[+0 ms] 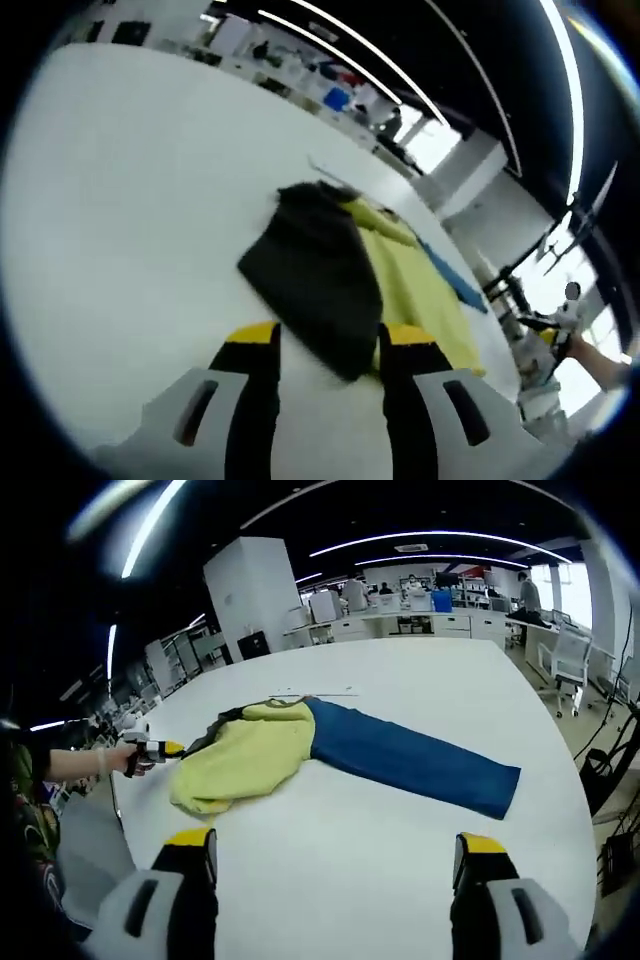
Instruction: Fold the garment on the visible template until the final outline fits inside the template.
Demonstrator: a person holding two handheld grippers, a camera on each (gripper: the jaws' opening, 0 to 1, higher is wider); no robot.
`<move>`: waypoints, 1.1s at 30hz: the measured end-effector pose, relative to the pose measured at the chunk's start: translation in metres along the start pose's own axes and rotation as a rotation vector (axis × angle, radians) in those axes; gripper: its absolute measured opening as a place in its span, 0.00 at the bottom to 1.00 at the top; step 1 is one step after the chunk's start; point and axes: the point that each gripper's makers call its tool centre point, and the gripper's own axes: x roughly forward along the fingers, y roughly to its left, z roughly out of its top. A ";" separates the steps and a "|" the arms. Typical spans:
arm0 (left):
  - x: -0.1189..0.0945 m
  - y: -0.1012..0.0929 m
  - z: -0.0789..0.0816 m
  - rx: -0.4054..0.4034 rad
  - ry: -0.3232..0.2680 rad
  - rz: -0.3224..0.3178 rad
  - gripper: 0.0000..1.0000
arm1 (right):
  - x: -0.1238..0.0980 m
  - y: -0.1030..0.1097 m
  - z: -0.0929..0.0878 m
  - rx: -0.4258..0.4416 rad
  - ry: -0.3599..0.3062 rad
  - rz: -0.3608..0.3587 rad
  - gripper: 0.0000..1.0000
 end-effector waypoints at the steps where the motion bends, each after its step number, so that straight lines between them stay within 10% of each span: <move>1: 0.001 0.000 -0.001 -0.005 0.000 -0.001 0.29 | 0.000 0.000 -0.001 0.001 0.002 0.001 0.99; 17: 0.002 0.005 0.005 -0.060 -0.020 0.028 0.00 | 0.002 0.003 -0.012 0.005 0.017 0.003 0.98; 33: 0.023 -0.069 0.055 0.058 -0.064 -0.102 0.00 | 0.004 0.006 -0.017 0.013 0.017 0.019 0.97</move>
